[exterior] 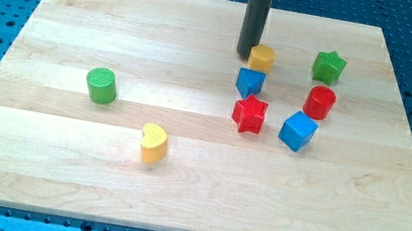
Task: Move the green circle to the center of the board
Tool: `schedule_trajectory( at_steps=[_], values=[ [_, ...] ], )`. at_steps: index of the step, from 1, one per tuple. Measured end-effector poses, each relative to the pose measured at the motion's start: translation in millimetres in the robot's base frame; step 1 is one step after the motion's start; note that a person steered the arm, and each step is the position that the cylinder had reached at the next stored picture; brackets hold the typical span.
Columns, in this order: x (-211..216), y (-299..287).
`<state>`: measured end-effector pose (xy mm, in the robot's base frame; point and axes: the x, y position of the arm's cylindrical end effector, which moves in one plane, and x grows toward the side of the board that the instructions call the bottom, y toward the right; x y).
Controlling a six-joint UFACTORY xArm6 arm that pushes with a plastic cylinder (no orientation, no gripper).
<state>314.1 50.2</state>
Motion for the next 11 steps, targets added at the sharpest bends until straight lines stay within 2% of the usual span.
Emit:
schedule_trajectory(
  at_steps=[1,2,3,4,6,7,9,10,11],
  values=[
    [-2,-54],
    [6,-151],
    [57,-248],
    [127,-283],
    [178,-255],
    [159,-253],
    [136,-181],
    [144,-130],
    [128,-120]
  ],
)
